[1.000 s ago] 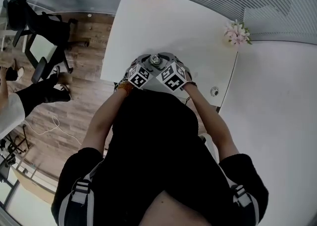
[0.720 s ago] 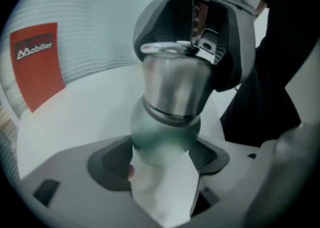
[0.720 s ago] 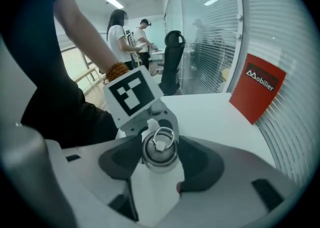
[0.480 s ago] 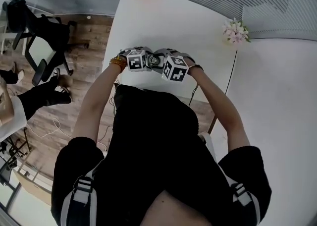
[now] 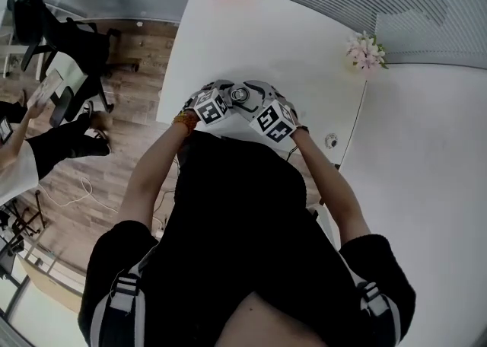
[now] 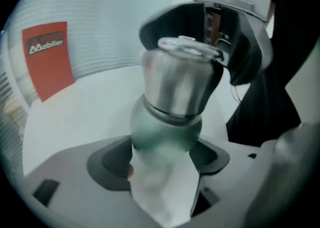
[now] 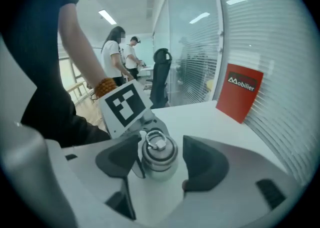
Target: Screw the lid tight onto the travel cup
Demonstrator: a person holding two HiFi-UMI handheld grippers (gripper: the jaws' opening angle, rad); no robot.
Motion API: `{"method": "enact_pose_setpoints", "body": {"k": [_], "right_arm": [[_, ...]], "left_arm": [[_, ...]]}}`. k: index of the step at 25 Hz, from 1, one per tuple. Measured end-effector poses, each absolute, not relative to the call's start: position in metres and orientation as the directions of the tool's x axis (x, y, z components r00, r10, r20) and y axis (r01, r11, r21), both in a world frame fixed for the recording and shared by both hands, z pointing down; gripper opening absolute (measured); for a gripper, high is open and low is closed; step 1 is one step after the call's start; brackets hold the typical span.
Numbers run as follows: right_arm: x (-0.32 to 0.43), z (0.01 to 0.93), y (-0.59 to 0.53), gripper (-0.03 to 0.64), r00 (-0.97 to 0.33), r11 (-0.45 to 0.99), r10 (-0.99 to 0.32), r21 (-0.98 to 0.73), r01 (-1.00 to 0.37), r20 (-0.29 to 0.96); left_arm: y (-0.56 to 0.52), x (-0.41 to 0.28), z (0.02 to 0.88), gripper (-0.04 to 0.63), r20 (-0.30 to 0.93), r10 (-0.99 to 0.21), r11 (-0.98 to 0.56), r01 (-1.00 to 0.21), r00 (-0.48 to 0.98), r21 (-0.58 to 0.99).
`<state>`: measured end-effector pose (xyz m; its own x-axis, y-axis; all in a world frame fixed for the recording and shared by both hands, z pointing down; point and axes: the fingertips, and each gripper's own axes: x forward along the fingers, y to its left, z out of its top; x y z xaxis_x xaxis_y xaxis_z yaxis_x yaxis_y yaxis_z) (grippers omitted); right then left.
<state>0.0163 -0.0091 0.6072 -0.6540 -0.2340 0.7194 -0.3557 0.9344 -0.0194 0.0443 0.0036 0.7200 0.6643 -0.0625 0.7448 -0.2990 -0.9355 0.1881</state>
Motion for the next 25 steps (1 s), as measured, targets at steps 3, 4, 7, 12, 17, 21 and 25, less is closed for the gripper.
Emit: {"method": "enact_pose_setpoints", "body": {"k": [3,4,7,12,17,21,25], "right_arm": [[0.016,0.613,-0.004,0.276,-0.613,0.876,-0.328,-0.012,-0.482,0.719],[0.015,0.614,-0.005,0.27,-0.599,0.858,-0.35,-0.009,-0.513,0.72],[0.012,0.616,-0.008,0.247,-0.574,0.844,-0.37,0.005,-0.537,0.731],[0.011,0.619,-0.005,0.241,-0.613,0.904,-0.29,0.0,-0.428,0.735],[0.006,0.621,0.002,0.239,-0.648,0.98,-0.131,-0.002,-0.2,0.75],[0.002,0.62,0.008,0.239,-0.645,1.0,-0.009,-0.003,-0.018,0.764],[-0.002,0.62,0.013,0.239,-0.619,0.995,0.062,0.004,0.105,0.783]], "left_arm": [[0.004,0.043,0.721,0.36,0.728,-0.23,-0.846,-0.503,0.646,0.179],[0.004,0.042,0.722,0.36,0.724,-0.268,-0.818,-0.547,0.635,0.177],[0.004,0.041,0.722,0.359,0.714,-0.323,-0.774,-0.608,0.621,0.179],[0.006,0.041,0.724,0.359,0.725,-0.275,-0.805,-0.564,0.631,0.185],[0.009,0.04,0.727,0.36,0.746,-0.101,-0.911,-0.362,0.659,0.196],[0.013,0.038,0.728,0.36,0.783,0.096,-0.976,-0.098,0.615,0.196],[0.014,0.035,0.73,0.36,0.808,0.23,-0.973,0.131,0.542,0.189]]}}
